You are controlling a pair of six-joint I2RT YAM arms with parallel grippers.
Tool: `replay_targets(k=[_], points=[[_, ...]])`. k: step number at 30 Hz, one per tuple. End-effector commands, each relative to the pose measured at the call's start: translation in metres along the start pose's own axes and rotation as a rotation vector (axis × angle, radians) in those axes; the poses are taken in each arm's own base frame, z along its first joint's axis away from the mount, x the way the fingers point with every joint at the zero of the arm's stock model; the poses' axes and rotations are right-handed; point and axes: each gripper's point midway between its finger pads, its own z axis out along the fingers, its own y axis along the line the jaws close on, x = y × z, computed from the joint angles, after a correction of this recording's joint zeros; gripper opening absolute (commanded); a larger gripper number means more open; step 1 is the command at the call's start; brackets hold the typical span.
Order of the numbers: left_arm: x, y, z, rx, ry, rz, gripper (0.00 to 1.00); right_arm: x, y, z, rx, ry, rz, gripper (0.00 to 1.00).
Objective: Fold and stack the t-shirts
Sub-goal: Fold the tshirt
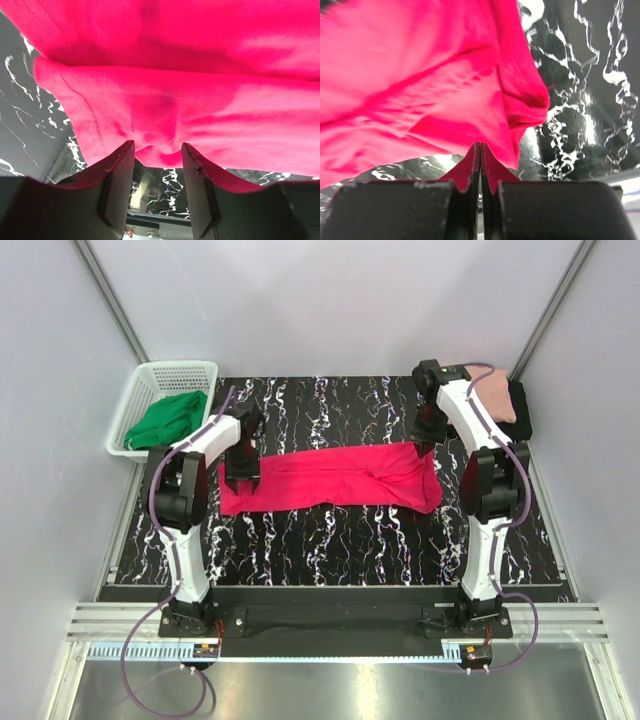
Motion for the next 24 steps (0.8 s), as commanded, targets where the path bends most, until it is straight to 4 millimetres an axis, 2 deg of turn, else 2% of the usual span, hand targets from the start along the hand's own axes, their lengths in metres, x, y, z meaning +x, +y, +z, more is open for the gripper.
replay_targets(k=[1, 2, 3, 4, 5, 6, 7, 8, 9, 10, 11, 12, 13, 14, 15, 16, 17, 18, 19, 20, 21, 22, 24], points=[[-0.029, 0.001, -0.025, 0.021, -0.117, -0.023, 0.47, -0.012, 0.007, -0.034, -0.055, -0.070, -0.037, 0.05], [-0.035, 0.003, -0.032, 0.034, -0.146, -0.039, 0.47, -0.009, 0.011, -0.038, -0.087, -0.059, -0.040, 0.04], [-0.040, 0.004, -0.037, 0.039, -0.173, -0.049, 0.47, -0.010, 0.016, -0.051, -0.134, -0.088, -0.033, 0.03], [-0.044, 0.005, -0.045, 0.046, -0.203, -0.060, 0.48, -0.003, 0.017, -0.052, -0.158, -0.077, -0.034, 0.03], [-0.050, 0.009, -0.059, 0.058, -0.251, -0.082, 0.50, 0.002, 0.024, -0.072, -0.246, -0.099, -0.034, 0.04], [-0.057, 0.011, -0.071, 0.066, -0.291, -0.094, 0.52, 0.000, 0.030, -0.082, -0.302, -0.133, -0.035, 0.04], [-0.061, 0.012, -0.080, 0.074, -0.316, -0.109, 0.53, 0.010, 0.030, -0.081, -0.328, -0.113, -0.029, 0.04], [-0.063, 0.013, -0.087, 0.080, -0.334, -0.118, 0.54, 0.016, 0.035, -0.090, -0.379, -0.111, -0.026, 0.05], [-0.064, 0.011, -0.097, 0.105, -0.348, -0.120, 0.55, 0.019, 0.035, -0.110, -0.432, -0.152, -0.025, 0.05], [-0.062, 0.009, -0.100, 0.118, -0.344, -0.127, 0.55, 0.029, 0.033, -0.111, -0.450, -0.132, -0.023, 0.06], [-0.056, 0.007, -0.103, 0.133, -0.328, -0.123, 0.55, 0.039, 0.038, -0.120, -0.504, -0.112, -0.035, 0.06], [-0.048, 0.003, -0.102, 0.157, -0.307, -0.115, 0.55, 0.050, 0.034, -0.131, -0.527, -0.103, -0.040, 0.05], [-0.041, 0.003, -0.112, 0.175, -0.324, -0.124, 0.55, 0.060, 0.031, -0.132, -0.534, -0.082, -0.049, 0.05], [-0.034, 0.001, -0.118, 0.192, -0.340, -0.119, 0.56, 0.073, 0.030, -0.148, -0.592, -0.085, -0.066, 0.06], [-0.020, 0.000, -0.113, 0.201, -0.320, -0.109, 0.55, 0.081, 0.029, -0.152, -0.619, -0.076, -0.074, 0.06], [-0.012, 0.001, -0.131, 0.235, -0.367, -0.103, 0.56, 0.092, 0.025, -0.149, -0.627, -0.055, -0.089, 0.06], [-0.005, 0.002, -0.134, 0.250, -0.375, -0.098, 0.56, 0.105, 0.022, -0.166, -0.681, -0.072, -0.104, 0.07], [0.010, -0.002, -0.130, 0.284, -0.347, -0.083, 0.57, 0.111, 0.022, -0.169, -0.711, -0.076, -0.113, 0.08], [0.019, 0.000, -0.134, 0.295, -0.354, -0.077, 0.57, 0.122, 0.020, -0.162, -0.717, -0.038, -0.096, 0.08], [0.028, 0.004, -0.145, 0.313, -0.387, -0.074, 0.57, 0.135, 0.018, -0.170, -0.762, -0.028, -0.098, 0.08], [0.040, 0.007, -0.143, 0.318, -0.378, -0.071, 0.57, 0.143, 0.017, -0.167, -0.770, -0.002, -0.089, 0.08], [0.048, 0.009, -0.145, 0.324, -0.384, -0.068, 0.57, 0.156, 0.012, -0.154, -0.745, 0.057, -0.054, 0.08], [0.070, 0.013, -0.152, 0.351, -0.397, -0.063, 0.57, 0.174, 0.002, -0.152, -0.731, 0.084, -0.028, 0.06]])
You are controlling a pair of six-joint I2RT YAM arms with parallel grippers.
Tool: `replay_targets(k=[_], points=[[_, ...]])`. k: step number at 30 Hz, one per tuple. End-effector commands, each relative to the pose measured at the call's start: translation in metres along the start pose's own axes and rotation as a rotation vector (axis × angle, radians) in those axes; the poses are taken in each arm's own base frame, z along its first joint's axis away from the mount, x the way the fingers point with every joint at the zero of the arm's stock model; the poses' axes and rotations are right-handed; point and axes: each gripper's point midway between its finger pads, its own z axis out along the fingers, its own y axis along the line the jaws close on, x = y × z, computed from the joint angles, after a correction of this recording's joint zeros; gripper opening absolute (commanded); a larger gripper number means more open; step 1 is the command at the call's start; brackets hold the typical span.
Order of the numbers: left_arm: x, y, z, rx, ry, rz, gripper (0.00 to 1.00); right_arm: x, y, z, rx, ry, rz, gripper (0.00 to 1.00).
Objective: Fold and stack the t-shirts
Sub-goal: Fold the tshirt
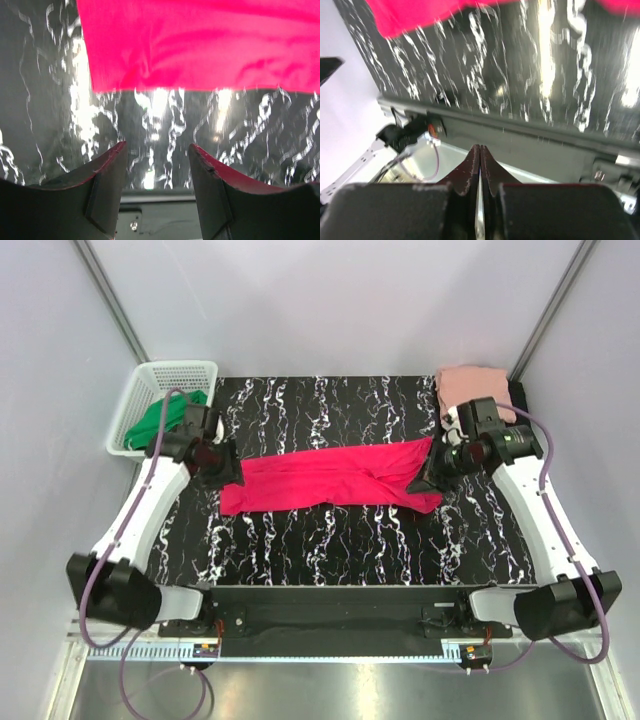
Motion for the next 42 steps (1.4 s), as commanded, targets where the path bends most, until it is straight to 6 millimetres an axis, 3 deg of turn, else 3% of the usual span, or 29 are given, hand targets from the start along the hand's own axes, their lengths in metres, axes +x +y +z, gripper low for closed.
replay_targets(k=[1, 2, 5, 10, 13, 17, 19, 21, 22, 23, 24, 25, 26, 27, 30, 31, 34, 35, 38, 42], points=[[0.025, -0.003, -0.024, 0.076, -0.003, -0.001, 0.57, 0.038, -0.005, 0.002, -0.033, 0.105, 0.093, 0.05], [0.037, 0.000, -0.027, 0.073, 0.016, -0.003, 0.57, 0.043, -0.002, -0.009, -0.044, 0.086, 0.090, 0.05], [0.047, -0.005, -0.032, 0.112, 0.007, -0.053, 0.58, 0.048, 0.009, -0.034, -0.084, 0.023, 0.065, 0.11], [0.046, -0.020, -0.050, 0.207, -0.071, -0.172, 0.61, 0.061, 0.023, -0.029, -0.179, 0.102, 0.178, 0.11], [0.035, -0.028, -0.054, 0.240, -0.099, -0.177, 0.61, 0.046, 0.016, -0.029, -0.130, 0.007, 0.139, 0.15], [0.024, -0.032, -0.042, 0.220, -0.094, -0.133, 0.61, 0.030, -0.022, 0.011, 0.053, 0.036, 0.177, 0.14], [0.021, -0.033, -0.036, 0.215, -0.087, -0.126, 0.61, 0.017, -0.018, 0.014, 0.065, 0.038, 0.168, 0.11], [0.019, -0.041, -0.031, 0.256, -0.083, -0.126, 0.61, -0.003, -0.030, 0.022, 0.164, 0.005, 0.161, 0.14], [0.019, -0.044, -0.028, 0.269, -0.080, -0.128, 0.61, -0.025, -0.041, 0.018, 0.253, -0.074, 0.128, 0.15], [0.020, -0.046, -0.022, 0.282, -0.078, -0.129, 0.61, -0.034, -0.051, 0.031, 0.318, -0.050, 0.136, 0.15], [0.021, -0.048, -0.020, 0.296, -0.068, -0.125, 0.61, -0.049, -0.049, 0.030, 0.331, -0.065, 0.096, 0.16], [0.024, -0.049, -0.017, 0.298, -0.053, -0.121, 0.61, -0.058, -0.055, 0.034, 0.374, -0.063, 0.091, 0.16], [0.026, -0.049, -0.015, 0.301, -0.041, -0.113, 0.61, -0.066, -0.065, 0.052, 0.419, -0.012, 0.098, 0.16], [0.029, -0.049, -0.012, 0.307, -0.024, -0.089, 0.61, -0.080, -0.060, 0.052, 0.420, -0.026, 0.079, 0.16], [0.033, -0.039, -0.008, 0.254, -0.006, -0.052, 0.61, -0.101, -0.077, 0.067, 0.516, -0.017, 0.063, 0.25], [0.032, -0.038, -0.008, 0.245, -0.008, -0.044, 0.61, -0.105, -0.084, 0.071, 0.502, -0.007, 0.102, 0.30], [0.030, -0.029, -0.008, 0.196, -0.019, -0.041, 0.61, -0.115, -0.093, 0.097, 0.382, -0.012, 0.194, 0.32], [0.030, -0.027, -0.009, 0.182, -0.016, -0.056, 0.61, -0.119, -0.105, 0.104, 0.376, -0.006, 0.222, 0.33], [0.029, -0.032, -0.007, 0.191, -0.001, -0.112, 0.61, -0.116, -0.114, 0.123, 0.325, 0.080, 0.259, 0.32], [0.024, -0.033, 0.001, 0.180, 0.008, -0.115, 0.61, -0.129, -0.126, 0.123, 0.370, 0.041, 0.225, 0.34]])
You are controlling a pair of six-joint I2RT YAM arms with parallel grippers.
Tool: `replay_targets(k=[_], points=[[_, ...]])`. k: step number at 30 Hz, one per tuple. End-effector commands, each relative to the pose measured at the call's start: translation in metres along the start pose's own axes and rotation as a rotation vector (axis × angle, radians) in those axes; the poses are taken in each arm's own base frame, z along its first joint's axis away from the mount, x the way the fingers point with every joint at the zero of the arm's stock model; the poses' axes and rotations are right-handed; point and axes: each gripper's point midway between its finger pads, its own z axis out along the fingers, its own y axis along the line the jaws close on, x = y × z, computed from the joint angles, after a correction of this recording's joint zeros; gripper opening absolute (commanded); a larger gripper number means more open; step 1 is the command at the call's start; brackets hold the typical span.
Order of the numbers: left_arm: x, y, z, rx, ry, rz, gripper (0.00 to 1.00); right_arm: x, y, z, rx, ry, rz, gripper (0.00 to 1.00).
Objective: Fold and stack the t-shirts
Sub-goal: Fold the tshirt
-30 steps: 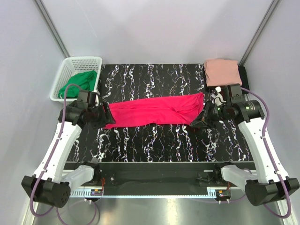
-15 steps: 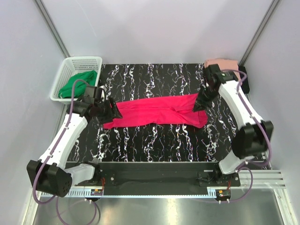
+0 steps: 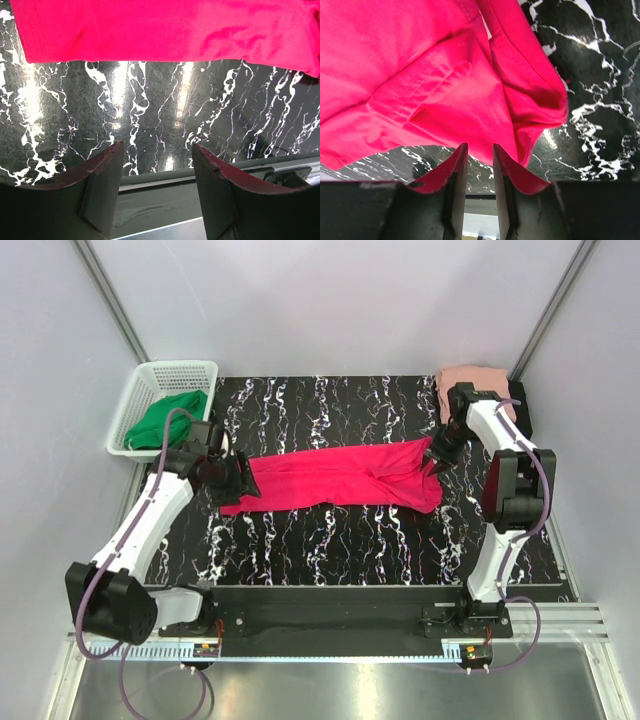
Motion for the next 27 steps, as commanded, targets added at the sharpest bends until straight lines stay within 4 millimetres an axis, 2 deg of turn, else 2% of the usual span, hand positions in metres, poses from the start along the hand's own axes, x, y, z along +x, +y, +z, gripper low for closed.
replay_targets(k=[1, 7, 9, 14, 19, 27], points=[[-0.020, -0.008, 0.002, 0.004, -0.037, -0.001, 0.61, -0.010, 0.012, 0.001, -0.053, -0.017, -0.046, 0.34], [-0.025, -0.011, 0.010, 0.002, -0.012, 0.008, 0.60, -0.025, 0.021, 0.018, -0.064, 0.013, -0.045, 0.34], [-0.025, -0.011, 0.011, -0.001, -0.013, 0.009, 0.59, -0.034, 0.026, 0.017, -0.073, 0.001, -0.044, 0.35], [-0.024, -0.007, 0.013, -0.016, -0.009, 0.016, 0.59, -0.049, 0.024, 0.026, -0.034, 0.000, -0.042, 0.36], [-0.023, -0.003, 0.017, -0.032, 0.000, 0.012, 0.59, -0.052, 0.025, 0.030, -0.040, 0.016, -0.044, 0.37], [-0.025, -0.002, 0.021, -0.047, 0.004, 0.008, 0.58, -0.039, 0.022, 0.021, -0.037, 0.044, -0.049, 0.38]])
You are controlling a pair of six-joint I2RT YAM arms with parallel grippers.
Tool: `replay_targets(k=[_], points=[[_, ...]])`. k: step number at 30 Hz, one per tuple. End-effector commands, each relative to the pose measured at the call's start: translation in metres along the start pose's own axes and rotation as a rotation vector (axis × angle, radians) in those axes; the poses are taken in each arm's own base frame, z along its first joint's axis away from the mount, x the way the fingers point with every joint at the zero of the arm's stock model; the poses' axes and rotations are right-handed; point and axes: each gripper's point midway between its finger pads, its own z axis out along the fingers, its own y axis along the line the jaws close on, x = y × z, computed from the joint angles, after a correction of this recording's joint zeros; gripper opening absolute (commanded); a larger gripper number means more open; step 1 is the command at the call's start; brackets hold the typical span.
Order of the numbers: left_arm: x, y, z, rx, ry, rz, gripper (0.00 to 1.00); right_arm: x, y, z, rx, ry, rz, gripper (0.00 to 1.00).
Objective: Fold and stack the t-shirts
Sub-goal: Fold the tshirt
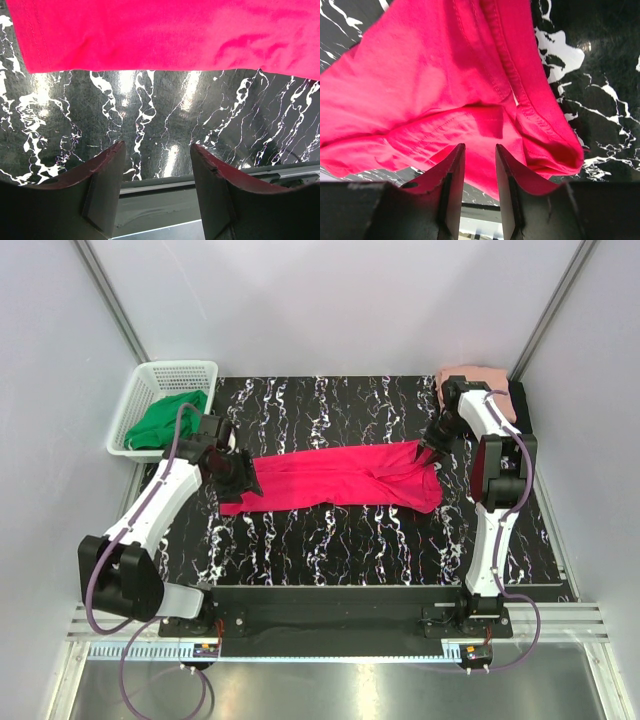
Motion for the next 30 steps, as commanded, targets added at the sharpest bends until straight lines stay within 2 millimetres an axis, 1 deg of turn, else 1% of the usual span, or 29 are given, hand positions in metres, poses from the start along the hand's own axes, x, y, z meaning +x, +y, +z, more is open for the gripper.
replay_targets(k=[1, 2, 3, 4, 5, 9, 12, 17, 19, 20, 24, 30], points=[[-0.018, -0.007, -0.006, 0.012, -0.060, 0.022, 0.58, 0.006, 0.004, -0.023, -0.033, -0.010, -0.017, 0.38], [-0.018, -0.007, -0.005, 0.011, -0.057, 0.020, 0.58, 0.010, 0.003, -0.023, -0.029, -0.002, -0.017, 0.38], [-0.018, -0.007, -0.004, 0.009, -0.058, 0.020, 0.58, 0.012, 0.004, -0.028, -0.041, -0.007, -0.017, 0.38], [-0.019, -0.007, -0.004, 0.009, -0.056, 0.019, 0.58, 0.013, 0.003, -0.029, -0.041, -0.009, -0.019, 0.38], [-0.019, -0.006, -0.002, 0.006, -0.053, 0.019, 0.58, 0.016, 0.001, -0.026, -0.032, 0.000, -0.017, 0.38], [-0.021, -0.008, 0.000, 0.008, -0.050, 0.024, 0.58, 0.017, -0.005, -0.014, -0.006, 0.024, -0.010, 0.38], [-0.024, -0.008, -0.001, 0.007, -0.059, 0.026, 0.57, 0.015, -0.005, -0.008, -0.005, 0.032, -0.008, 0.38], [-0.024, -0.008, -0.001, 0.004, -0.059, 0.027, 0.57, 0.007, 0.000, -0.008, -0.014, 0.022, -0.012, 0.38], [-0.023, -0.007, 0.000, 0.002, -0.057, 0.028, 0.57, 0.005, 0.000, -0.002, -0.008, 0.034, -0.008, 0.38], [-0.023, -0.007, 0.000, 0.002, -0.057, 0.028, 0.57, 0.004, 0.002, -0.003, -0.014, 0.031, -0.010, 0.38], [-0.024, -0.006, -0.001, -0.001, -0.062, 0.028, 0.57, 0.004, 0.000, 0.005, -0.002, 0.058, -0.002, 0.38], [-0.022, -0.004, -0.003, -0.005, -0.068, 0.026, 0.57, 0.006, -0.004, 0.007, 0.010, 0.070, 0.004, 0.38]])
